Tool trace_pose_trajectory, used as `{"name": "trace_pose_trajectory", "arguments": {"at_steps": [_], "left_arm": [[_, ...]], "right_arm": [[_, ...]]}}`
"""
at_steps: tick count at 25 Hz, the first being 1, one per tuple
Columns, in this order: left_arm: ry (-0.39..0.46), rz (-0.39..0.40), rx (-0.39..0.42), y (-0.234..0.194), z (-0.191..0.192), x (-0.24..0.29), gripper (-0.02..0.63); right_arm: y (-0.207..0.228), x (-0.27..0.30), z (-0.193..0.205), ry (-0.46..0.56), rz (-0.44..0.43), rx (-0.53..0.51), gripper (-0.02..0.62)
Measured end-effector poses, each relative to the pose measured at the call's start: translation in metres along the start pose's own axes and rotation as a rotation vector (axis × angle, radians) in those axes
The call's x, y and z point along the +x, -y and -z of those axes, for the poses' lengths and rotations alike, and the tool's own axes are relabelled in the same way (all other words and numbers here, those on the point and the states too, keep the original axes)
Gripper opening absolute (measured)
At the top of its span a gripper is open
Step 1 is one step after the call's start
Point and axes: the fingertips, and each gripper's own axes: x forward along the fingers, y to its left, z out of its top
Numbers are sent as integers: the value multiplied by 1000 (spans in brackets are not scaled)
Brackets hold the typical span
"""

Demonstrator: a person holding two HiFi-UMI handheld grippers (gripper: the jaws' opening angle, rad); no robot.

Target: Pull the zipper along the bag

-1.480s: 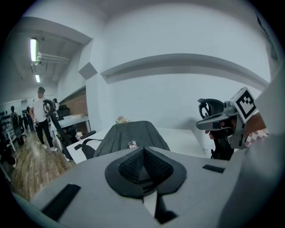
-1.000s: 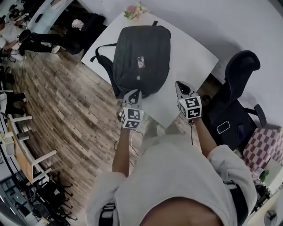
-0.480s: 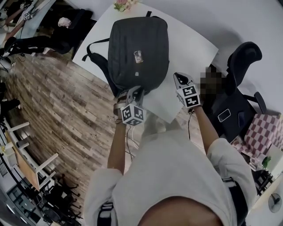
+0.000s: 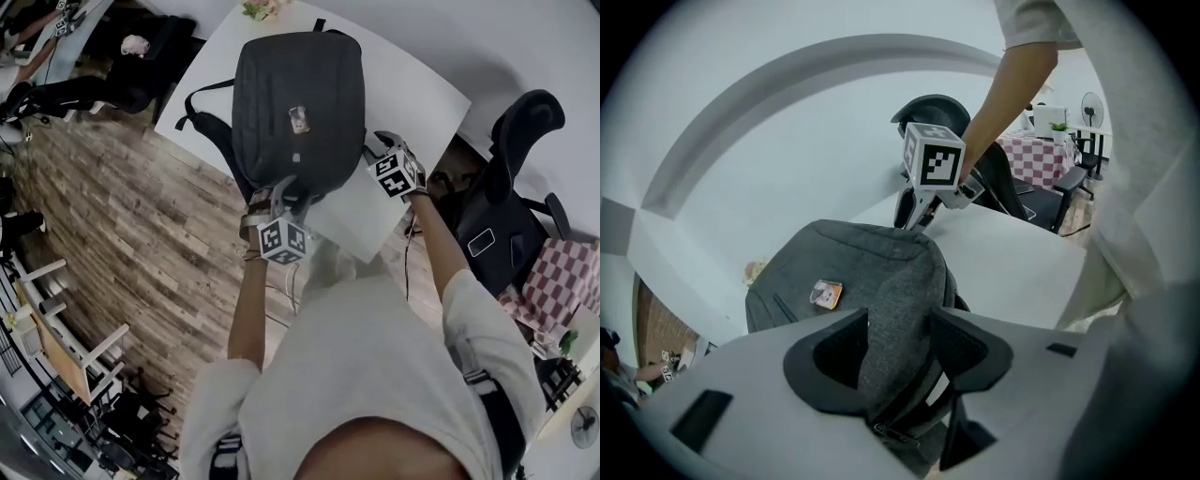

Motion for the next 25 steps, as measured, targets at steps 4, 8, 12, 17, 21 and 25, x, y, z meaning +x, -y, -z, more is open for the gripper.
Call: {"name": "trace_pose_trajectory", "arguments": {"at_steps": [4,8,12,17,21,25], "left_arm": [[-4,26,9,1,0,2,202],[-26,40,19,-2,2,-4,221],[-40,55,36,-2,7,-2,222],[-43,58,22,-2,10,3,224],[-43,62,10,-1,9,4,225],[-36,69,10,-4,9,0,236]], "right_arm": [[6,15,-2,-20,-8,-37,196],[10,24,-7,-27,-25,-71,198],[12,26,-12,-26,-54,-113,198],[7,32,-21,-36,-73,-222,142],[6,31,-20,-28,-39,-224,21],[13,29,-18,-41,-27,-227,20]]}}
